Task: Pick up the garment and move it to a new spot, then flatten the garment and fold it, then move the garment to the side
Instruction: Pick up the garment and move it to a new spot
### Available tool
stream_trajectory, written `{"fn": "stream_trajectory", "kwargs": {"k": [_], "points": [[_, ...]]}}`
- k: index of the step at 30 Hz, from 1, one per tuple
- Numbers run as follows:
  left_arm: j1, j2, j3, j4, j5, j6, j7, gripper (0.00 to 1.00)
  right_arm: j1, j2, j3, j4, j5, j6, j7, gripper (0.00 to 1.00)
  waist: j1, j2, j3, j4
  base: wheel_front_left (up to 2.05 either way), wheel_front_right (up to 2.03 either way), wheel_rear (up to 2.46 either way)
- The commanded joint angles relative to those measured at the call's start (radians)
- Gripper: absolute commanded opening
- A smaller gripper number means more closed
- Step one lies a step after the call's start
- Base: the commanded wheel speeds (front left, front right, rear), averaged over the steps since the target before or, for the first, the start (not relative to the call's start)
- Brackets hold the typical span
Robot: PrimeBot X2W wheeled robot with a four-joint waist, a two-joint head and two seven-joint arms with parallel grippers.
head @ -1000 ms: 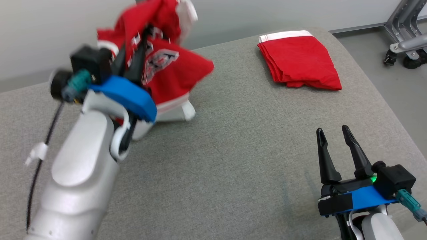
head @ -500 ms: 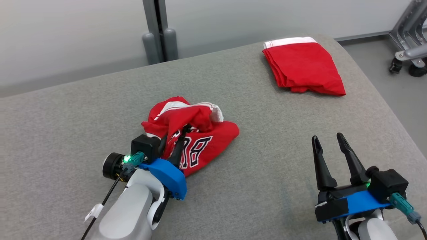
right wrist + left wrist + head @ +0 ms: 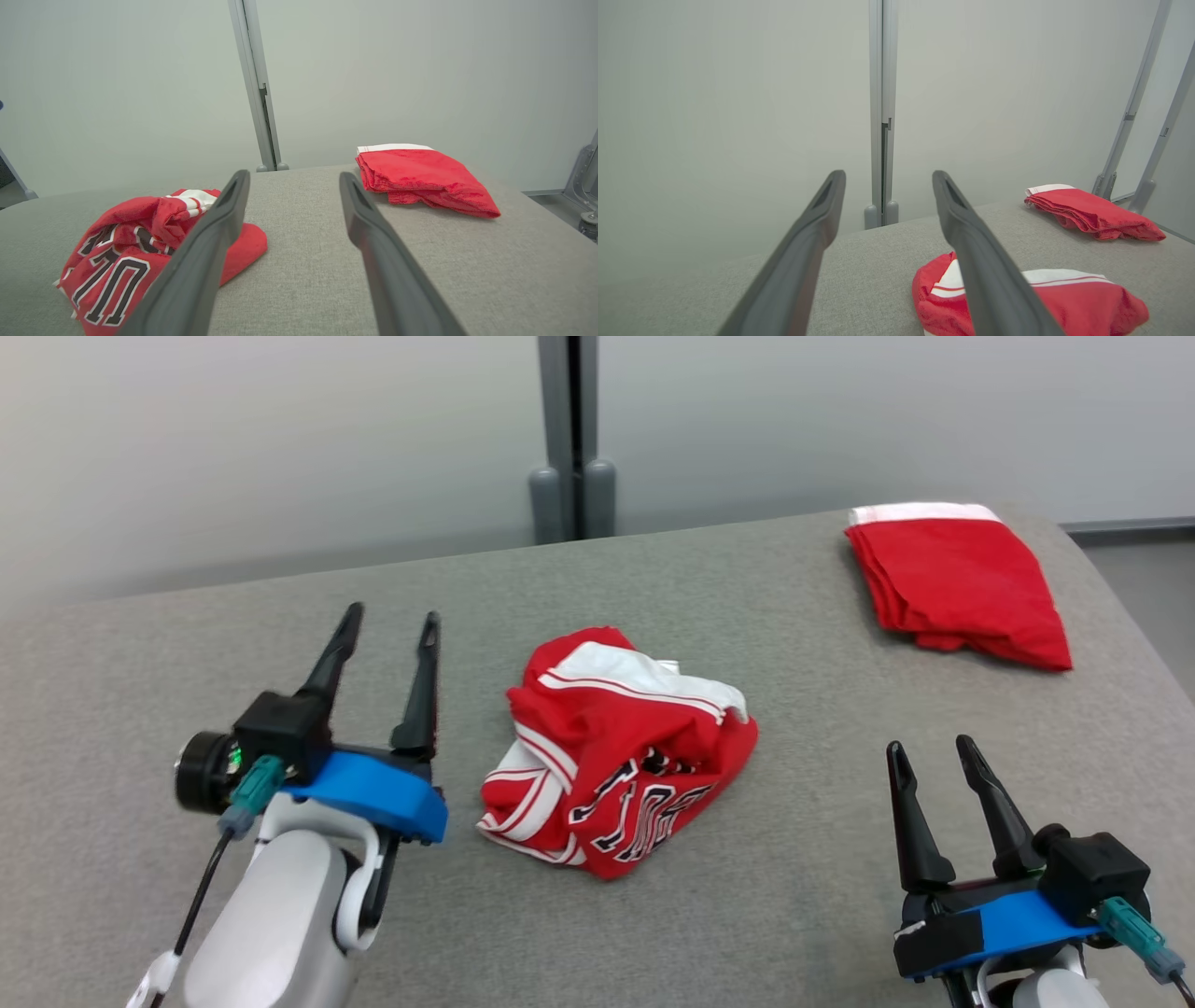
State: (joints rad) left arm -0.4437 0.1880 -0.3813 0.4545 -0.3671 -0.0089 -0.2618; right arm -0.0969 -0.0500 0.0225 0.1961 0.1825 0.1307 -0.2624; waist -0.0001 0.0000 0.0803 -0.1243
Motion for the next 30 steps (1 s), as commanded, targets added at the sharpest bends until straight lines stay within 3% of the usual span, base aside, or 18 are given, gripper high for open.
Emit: {"fn": "stream_trajectory", "kwargs": {"k": [1, 15, 30], "points": [[0.04, 0.011, 0.027, -0.033, 0.01, 0.009, -0.004, 1.0, 0.013, -0.001, -0.003, 0.0, -0.003, 0.0, -0.003, 1.0, 0.0001, 0.0, 0.005, 0.026, 0.0, 0.0, 0.0], [0.269, 0.036, 0.222, -0.178, 0.078, 0.007, -0.004, 1.0, 0.015, -0.002, -0.035, 0.028, -0.026, 0.0, -0.003, 1.0, 0.0001, 0.0, -0.01, 0.171, 0.0, 0.0, 0.0], [0.466, -0.01, 0.353, -0.218, 0.16, -0.04, -0.004, 1.0, 0.07, -0.002, -0.044, 0.067, -0.035, 0.0, -0.002, 1.0, 0.0001, 0.0, -0.065, 0.193, 0.0, 0.0, 0.0]]}}
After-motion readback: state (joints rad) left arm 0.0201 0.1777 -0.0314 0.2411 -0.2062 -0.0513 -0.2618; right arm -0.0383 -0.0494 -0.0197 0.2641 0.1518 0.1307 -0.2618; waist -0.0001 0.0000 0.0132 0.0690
